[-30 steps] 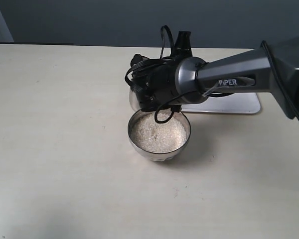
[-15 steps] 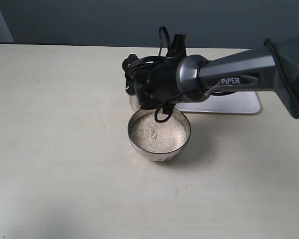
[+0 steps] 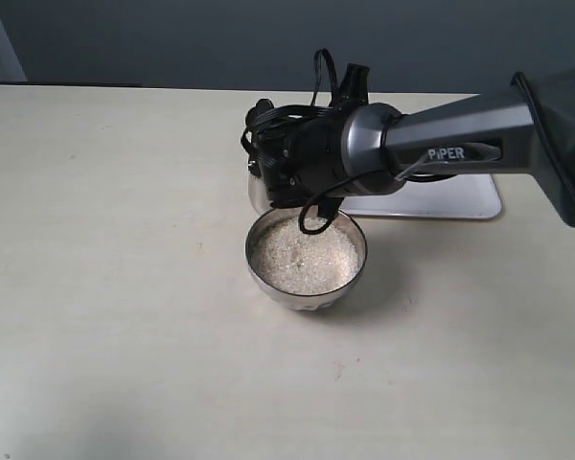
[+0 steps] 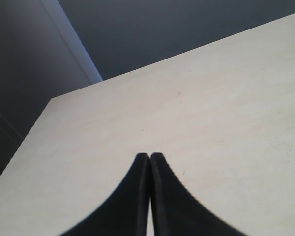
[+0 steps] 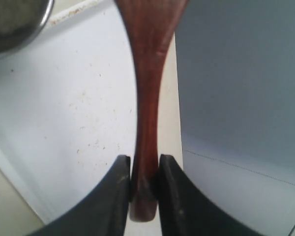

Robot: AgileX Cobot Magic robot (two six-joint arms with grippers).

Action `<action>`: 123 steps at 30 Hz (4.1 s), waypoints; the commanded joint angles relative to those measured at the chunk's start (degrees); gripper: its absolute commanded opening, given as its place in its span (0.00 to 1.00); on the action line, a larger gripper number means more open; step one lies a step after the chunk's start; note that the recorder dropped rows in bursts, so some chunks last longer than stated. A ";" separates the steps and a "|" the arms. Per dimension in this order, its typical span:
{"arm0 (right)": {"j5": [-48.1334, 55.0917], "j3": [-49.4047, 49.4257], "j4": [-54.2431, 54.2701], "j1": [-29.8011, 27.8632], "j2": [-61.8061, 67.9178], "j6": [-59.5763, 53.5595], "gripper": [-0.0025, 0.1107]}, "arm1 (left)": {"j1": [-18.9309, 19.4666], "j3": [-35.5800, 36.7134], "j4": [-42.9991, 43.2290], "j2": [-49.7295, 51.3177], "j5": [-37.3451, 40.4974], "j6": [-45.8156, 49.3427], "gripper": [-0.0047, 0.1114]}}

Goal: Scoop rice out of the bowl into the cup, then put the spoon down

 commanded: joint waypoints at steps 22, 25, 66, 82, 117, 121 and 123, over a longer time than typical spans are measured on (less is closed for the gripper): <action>0.02 0.33 20.00 -10.92 -9.68 -9.88 0.01 | -0.61 0.09 -0.25 -0.16 -0.34 -0.17 0.04; -4.06 0.33 26.39 -15.27 -9.85 -18.91 0.01 | -0.61 0.09 -0.25 -0.16 -0.34 -0.17 0.04; -25.46 0.33 44.36 -29.24 2.76 -35.20 0.01 | -0.61 0.09 -0.25 -0.16 -0.22 -0.17 0.04; -24.68 0.33 48.47 -29.24 2.76 -34.89 0.33 | -0.61 0.09 -0.15 -0.16 -0.22 -0.17 0.04; 10.26 0.33 63.87 -29.14 -37.24 -20.73 0.02 | -0.61 0.09 -0.15 -0.16 -0.22 -0.17 0.04; 12.52 0.33 71.84 -29.14 -47.41 -20.73 0.02 | -0.61 0.09 -0.15 -0.16 -0.22 -0.17 0.04; 13.01 0.33 75.42 -29.14 -52.67 -20.73 0.02 | -0.61 0.09 -0.15 -0.16 -0.22 -0.17 0.04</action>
